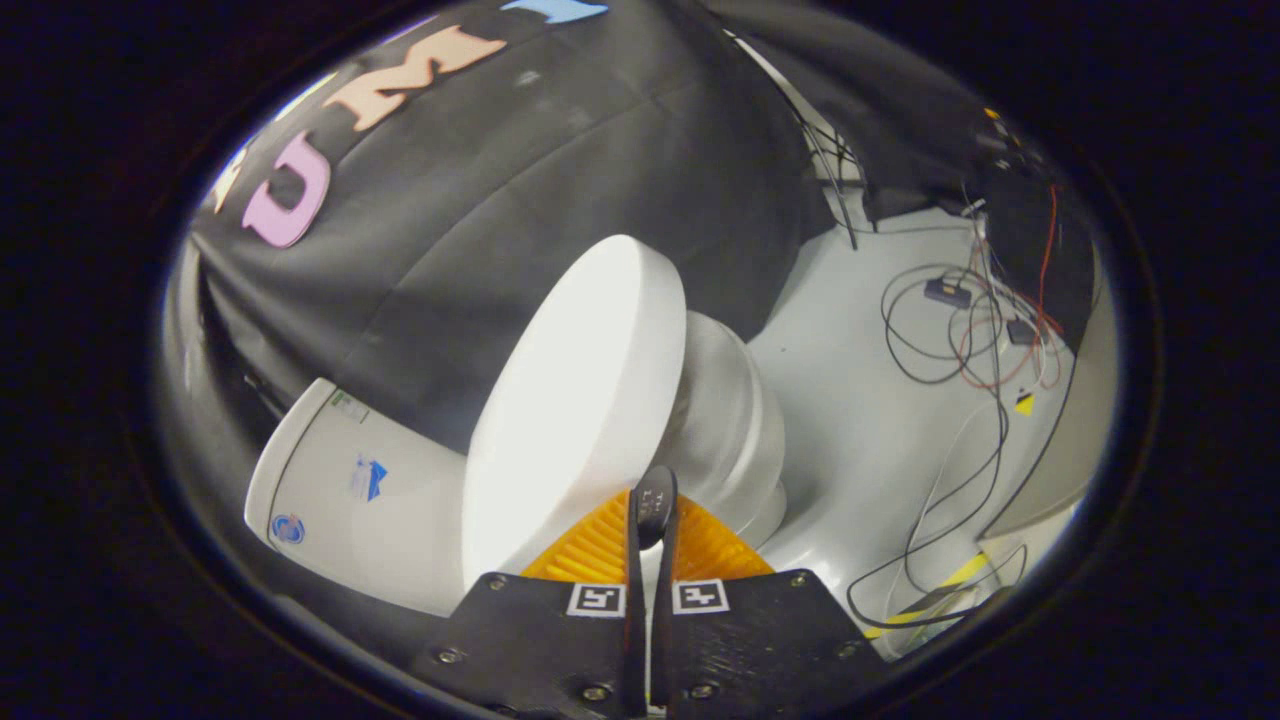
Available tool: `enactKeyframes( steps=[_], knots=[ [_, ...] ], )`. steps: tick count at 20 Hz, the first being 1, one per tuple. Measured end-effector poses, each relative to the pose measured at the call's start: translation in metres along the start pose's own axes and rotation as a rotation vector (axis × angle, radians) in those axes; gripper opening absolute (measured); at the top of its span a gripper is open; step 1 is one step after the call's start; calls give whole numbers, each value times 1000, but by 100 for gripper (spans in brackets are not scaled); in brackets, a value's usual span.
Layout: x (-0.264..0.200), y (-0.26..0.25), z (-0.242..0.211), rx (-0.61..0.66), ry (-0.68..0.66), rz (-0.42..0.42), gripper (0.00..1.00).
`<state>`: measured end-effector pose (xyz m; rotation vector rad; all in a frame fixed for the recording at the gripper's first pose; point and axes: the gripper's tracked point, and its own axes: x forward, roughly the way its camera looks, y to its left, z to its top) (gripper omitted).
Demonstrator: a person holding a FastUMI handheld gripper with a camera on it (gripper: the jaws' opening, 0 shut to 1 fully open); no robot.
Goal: Open the toilet lid.
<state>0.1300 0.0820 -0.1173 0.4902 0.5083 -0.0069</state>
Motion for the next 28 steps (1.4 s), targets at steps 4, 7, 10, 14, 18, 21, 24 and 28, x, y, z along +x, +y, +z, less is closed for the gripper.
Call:
enactKeyframes(
  steps=[4,7,10,14,18,21,24,28],
  knots=[
    [0,1,4,-46,-8,-2,3],
    [-8,12,10,-35,-27,5,3],
    [-22,31,17,-144,-71,-5,3],
    [-35,60,22,-272,-116,-11,3],
    [-43,72,23,-313,-144,-15,3],
    [-48,84,25,-332,-162,4,3],
    [-54,100,25,-372,-188,14,3],
    [-63,120,26,-427,-222,31,3]
  ],
)
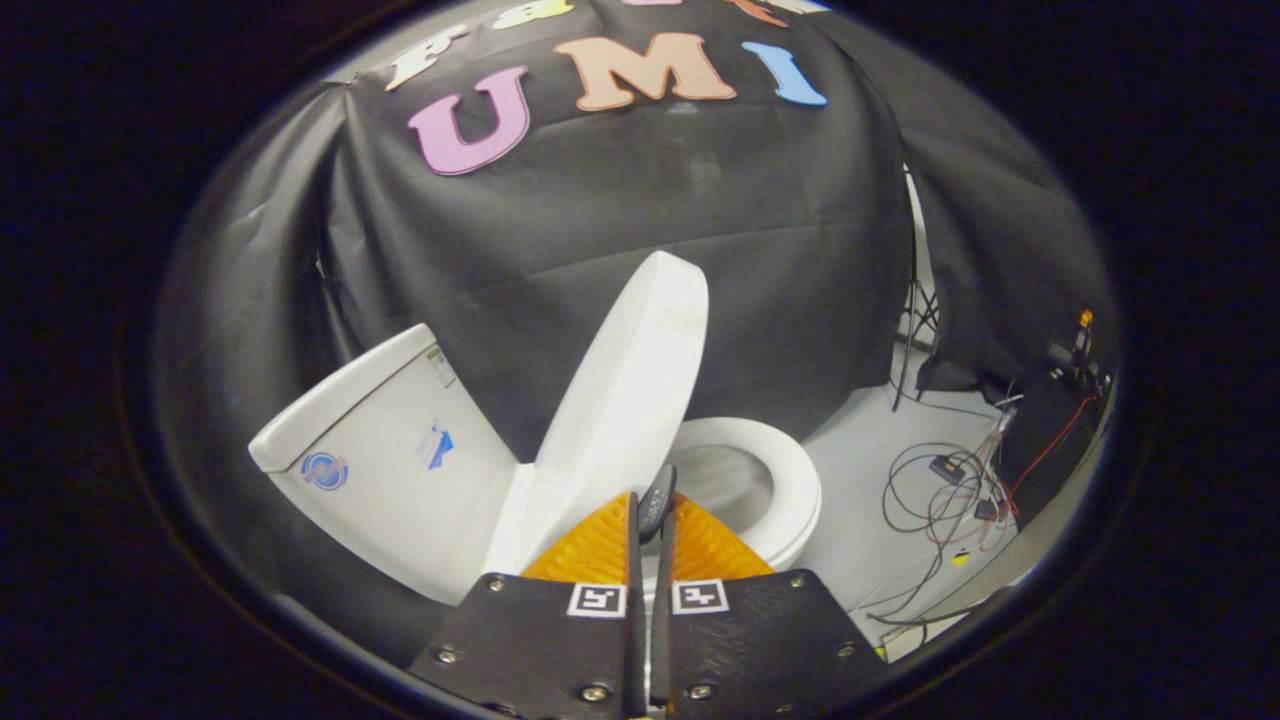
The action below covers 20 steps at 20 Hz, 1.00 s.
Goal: Open the toilet lid.
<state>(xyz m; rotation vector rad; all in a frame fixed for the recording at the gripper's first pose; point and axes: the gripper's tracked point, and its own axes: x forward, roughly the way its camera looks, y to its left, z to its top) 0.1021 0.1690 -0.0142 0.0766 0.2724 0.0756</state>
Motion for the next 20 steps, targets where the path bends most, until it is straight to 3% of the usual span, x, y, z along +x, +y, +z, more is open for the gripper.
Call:
enactKeyframes(
  steps=[20],
  knots=[
    [-19,84,26,-199,-152,74,3]
  ],
)
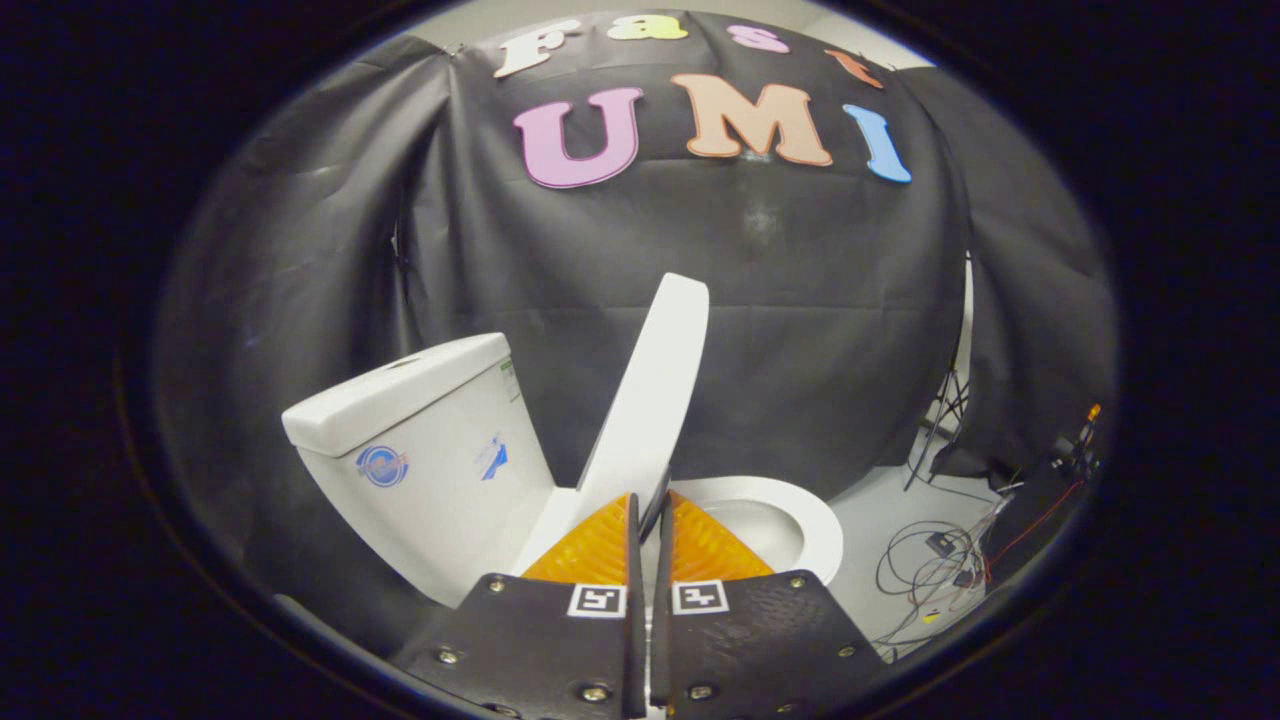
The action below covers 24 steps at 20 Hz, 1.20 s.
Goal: Open the toilet lid.
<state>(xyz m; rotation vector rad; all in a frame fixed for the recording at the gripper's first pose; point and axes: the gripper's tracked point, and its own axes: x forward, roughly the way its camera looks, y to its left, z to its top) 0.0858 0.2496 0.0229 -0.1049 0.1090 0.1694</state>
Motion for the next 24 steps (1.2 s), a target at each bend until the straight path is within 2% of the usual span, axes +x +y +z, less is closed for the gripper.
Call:
enactKeyframes(
  steps=[24],
  knots=[
    [-3,90,22,-43,-96,114,2]
  ],
)
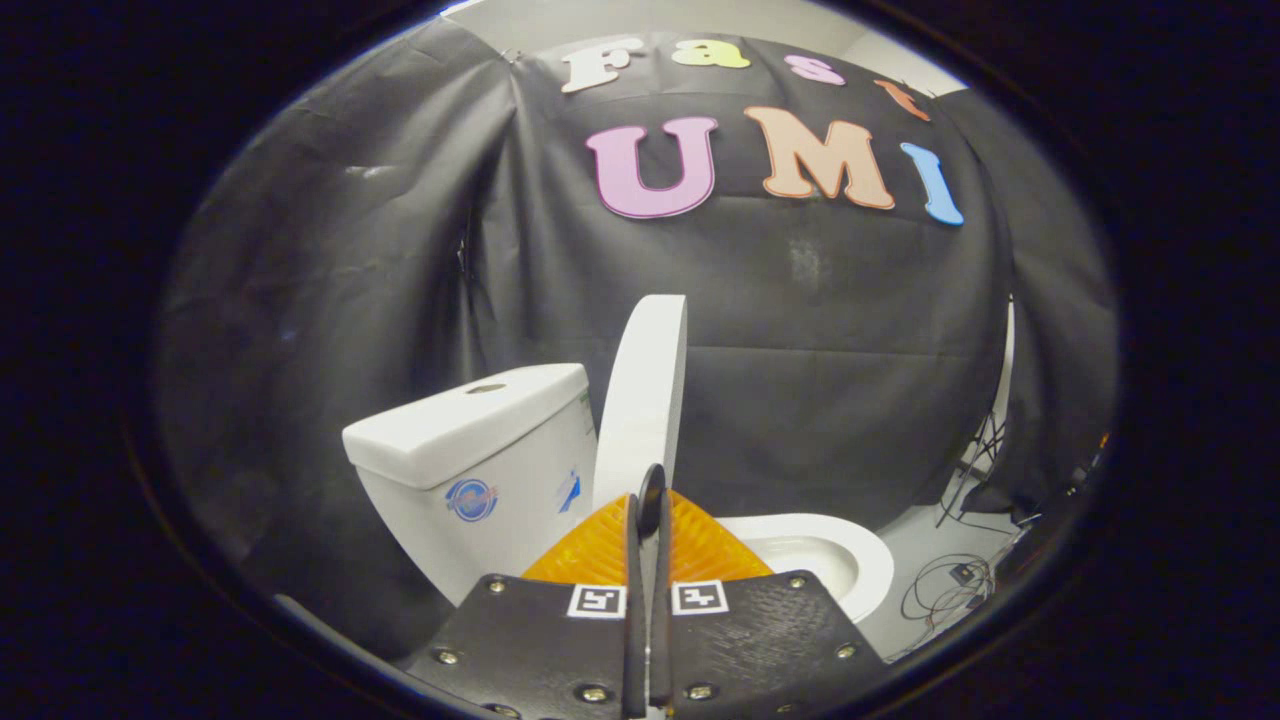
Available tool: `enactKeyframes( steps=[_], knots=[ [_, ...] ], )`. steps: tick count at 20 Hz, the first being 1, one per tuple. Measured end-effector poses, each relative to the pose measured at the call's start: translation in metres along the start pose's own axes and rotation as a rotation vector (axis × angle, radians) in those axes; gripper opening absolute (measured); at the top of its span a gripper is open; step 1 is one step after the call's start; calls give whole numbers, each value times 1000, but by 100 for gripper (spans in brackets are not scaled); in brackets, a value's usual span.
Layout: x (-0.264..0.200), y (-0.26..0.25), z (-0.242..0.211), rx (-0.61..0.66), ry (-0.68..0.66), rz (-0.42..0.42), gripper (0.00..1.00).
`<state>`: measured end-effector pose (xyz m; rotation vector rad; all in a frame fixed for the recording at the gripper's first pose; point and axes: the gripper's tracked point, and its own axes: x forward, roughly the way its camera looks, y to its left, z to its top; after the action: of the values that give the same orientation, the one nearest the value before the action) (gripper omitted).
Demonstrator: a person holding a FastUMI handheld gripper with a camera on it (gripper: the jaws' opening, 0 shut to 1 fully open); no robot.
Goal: Open the toilet lid.
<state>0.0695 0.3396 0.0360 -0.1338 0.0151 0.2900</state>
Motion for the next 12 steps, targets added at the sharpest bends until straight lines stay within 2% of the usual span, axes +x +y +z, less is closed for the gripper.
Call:
enactKeyframes(
  steps=[12],
  knots=[
    [3,45,4,-19,-23,78,3]
  ],
)
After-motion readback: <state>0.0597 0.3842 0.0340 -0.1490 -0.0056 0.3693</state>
